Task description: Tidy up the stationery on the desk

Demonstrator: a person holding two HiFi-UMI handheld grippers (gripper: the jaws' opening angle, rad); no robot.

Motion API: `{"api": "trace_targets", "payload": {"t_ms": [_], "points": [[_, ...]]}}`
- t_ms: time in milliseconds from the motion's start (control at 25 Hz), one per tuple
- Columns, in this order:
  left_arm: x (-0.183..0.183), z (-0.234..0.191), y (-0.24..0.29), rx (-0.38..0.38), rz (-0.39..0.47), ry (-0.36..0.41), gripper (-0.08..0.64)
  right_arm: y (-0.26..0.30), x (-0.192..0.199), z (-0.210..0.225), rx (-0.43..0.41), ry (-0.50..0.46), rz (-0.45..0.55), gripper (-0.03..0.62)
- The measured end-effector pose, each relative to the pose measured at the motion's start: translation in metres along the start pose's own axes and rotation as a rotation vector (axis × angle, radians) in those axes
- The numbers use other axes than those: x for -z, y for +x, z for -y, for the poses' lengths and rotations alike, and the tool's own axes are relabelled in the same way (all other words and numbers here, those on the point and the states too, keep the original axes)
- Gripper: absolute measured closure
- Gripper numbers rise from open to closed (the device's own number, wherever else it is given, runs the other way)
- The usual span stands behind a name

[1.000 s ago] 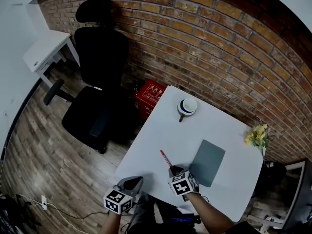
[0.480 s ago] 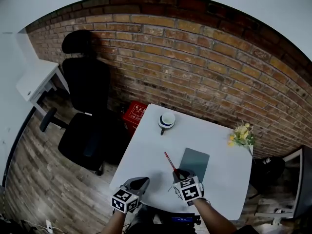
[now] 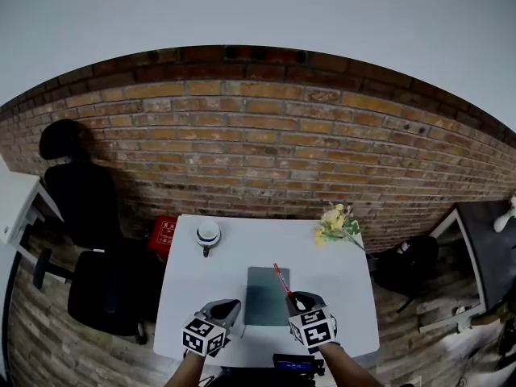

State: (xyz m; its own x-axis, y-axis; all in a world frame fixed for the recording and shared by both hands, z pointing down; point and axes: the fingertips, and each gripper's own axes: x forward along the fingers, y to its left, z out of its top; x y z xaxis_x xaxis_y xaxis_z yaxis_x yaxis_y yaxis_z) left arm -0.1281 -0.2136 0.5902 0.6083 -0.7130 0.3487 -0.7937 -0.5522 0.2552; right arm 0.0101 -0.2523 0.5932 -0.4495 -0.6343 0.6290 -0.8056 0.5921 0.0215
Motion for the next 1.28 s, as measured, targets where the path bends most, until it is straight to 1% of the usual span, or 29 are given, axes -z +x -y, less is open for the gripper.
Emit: {"api": "trace_targets", "payload": {"t_ms": [160, 280, 400, 520, 640, 880, 1040, 1160, 1280], "points": [[-0.005, 0.013, 0.021, 0.054, -0.014, 0.030, 0.548, -0.014, 0.007, 0.021, 0.049, 0.059, 0.014, 0.526], [-0.005, 0.016, 0.028, 0.071, -0.023, 0.038, 0.548, -0.017, 0.011, 0.028, 0.066, 0.081, 0.019, 0.526], [-0.006, 0.013, 0.028, 0.075, -0.029, 0.042, 0.548, -0.016, 0.013, 0.034, 0.073, 0.115, 0.019, 0.526], [-0.007, 0.004, 0.024, 0.062, -0.036, 0.038, 0.548, -0.012, 0.016, 0.042, 0.077, 0.160, 0.011, 0.526], [-0.003, -0.004, 0.020, 0.049, -0.049, 0.022, 0.548, -0.006, 0.025, 0.051, 0.082, 0.224, -0.011, 0.526], [0.023, -0.008, 0.019, 0.038, -0.105, -0.029, 0.548, 0.016, 0.063, 0.064, 0.066, 0.424, -0.090, 0.526], [0.046, -0.009, 0.018, 0.037, -0.147, -0.063, 0.548, 0.032, 0.090, 0.061, 0.055, 0.525, -0.154, 0.526], [0.064, -0.010, 0.016, 0.033, -0.176, -0.085, 0.548, 0.044, 0.108, 0.055, 0.040, 0.583, -0.192, 0.526], [0.077, -0.008, 0.014, 0.029, -0.200, -0.104, 0.548, 0.052, 0.121, 0.049, 0.029, 0.615, -0.220, 0.525]]}}
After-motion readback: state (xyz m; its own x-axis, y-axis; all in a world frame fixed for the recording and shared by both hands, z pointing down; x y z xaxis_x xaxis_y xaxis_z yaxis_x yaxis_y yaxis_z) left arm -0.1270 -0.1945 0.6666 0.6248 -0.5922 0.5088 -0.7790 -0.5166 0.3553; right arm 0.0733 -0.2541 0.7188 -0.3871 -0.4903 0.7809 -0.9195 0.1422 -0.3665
